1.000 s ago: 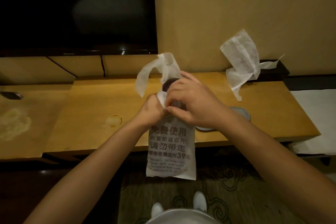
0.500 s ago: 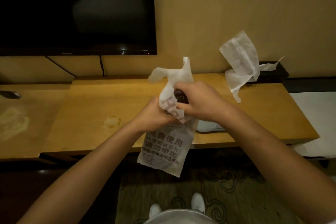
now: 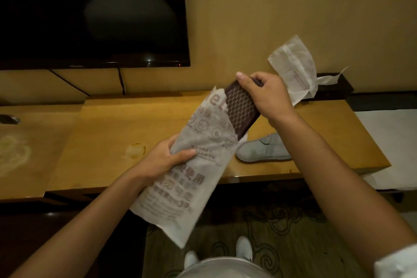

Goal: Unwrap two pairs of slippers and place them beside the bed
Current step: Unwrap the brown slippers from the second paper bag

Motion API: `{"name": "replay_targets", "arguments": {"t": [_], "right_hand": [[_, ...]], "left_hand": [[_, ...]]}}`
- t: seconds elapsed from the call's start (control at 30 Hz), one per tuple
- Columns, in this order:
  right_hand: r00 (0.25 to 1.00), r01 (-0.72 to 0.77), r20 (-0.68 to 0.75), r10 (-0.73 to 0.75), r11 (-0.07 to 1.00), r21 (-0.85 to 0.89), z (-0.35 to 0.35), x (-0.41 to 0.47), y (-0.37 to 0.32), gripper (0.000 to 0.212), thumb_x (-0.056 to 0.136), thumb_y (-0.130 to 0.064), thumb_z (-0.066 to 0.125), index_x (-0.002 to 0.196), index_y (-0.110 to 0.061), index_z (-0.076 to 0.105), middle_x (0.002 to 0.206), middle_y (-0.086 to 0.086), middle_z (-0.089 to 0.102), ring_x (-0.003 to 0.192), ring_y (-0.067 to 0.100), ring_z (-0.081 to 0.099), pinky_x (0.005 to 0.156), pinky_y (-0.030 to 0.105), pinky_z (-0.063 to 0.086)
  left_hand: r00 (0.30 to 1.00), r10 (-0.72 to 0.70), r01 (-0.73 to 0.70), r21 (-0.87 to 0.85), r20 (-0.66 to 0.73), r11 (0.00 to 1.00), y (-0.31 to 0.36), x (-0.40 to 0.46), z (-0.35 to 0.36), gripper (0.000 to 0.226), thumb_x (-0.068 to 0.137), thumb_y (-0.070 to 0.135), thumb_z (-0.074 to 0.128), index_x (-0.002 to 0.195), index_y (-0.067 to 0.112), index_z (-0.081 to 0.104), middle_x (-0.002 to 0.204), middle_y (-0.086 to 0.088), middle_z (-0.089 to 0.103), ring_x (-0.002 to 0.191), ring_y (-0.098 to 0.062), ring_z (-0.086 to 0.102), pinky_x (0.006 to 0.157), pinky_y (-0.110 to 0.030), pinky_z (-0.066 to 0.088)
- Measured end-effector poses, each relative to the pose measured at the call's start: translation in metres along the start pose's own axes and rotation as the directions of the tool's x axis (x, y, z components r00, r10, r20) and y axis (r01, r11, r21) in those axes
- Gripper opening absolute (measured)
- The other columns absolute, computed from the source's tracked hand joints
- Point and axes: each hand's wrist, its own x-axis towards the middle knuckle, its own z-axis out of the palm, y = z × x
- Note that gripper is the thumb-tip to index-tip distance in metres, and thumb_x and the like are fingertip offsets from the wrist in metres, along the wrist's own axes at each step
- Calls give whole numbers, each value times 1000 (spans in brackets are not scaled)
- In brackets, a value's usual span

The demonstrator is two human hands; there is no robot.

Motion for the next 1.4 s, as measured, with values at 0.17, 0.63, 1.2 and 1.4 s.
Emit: {"name": "replay_targets", "arguments": {"t": [0.17, 0.63, 1.2, 1.4], "right_hand": [[983, -140, -101, 155, 980, 142, -3, 10, 16, 67, 90, -58, 65, 89, 10, 63, 78, 11, 62, 70, 21, 59, 65, 38, 47], [919, -263, -43, 392, 690, 675, -16, 9, 37, 26, 97, -23, 70, 112, -3, 66, 101, 12, 74, 94, 28, 73, 77, 43, 62], [796, -540, 595, 108, 571, 619, 51, -68, 45, 47, 81, 8, 69, 122, -6, 50, 116, 13, 70, 102, 26, 71, 79, 33, 63], [781, -606, 570, 256, 529, 594, 58, -64, 58, 43, 96, -54, 57, 113, -16, 69, 102, 8, 75, 93, 24, 72, 77, 40, 59]], "left_hand": [[957, 73, -29, 158, -281, 987, 0, 7, -10, 48, 77, 72, 66, 111, 39, 68, 102, 12, 78, 87, -11, 77, 61, -18, 57], [888, -52, 187, 255, -457, 949, 10, 2, -65, 30, 98, 19, 55, 96, 33, 81, 97, -10, 77, 63, -19, 71, 52, -32, 55], [990, -2, -87, -616, -142, 783, 51, 60, 4, 36, 100, 33, 59, 121, 6, 72, 123, -16, 72, 111, -28, 70, 94, -43, 57], [981, -23, -96, -584, -192, 806, 46, 58, 7, 35, 101, 25, 57, 127, 4, 65, 112, -11, 75, 100, -24, 73, 89, -39, 58]]}}
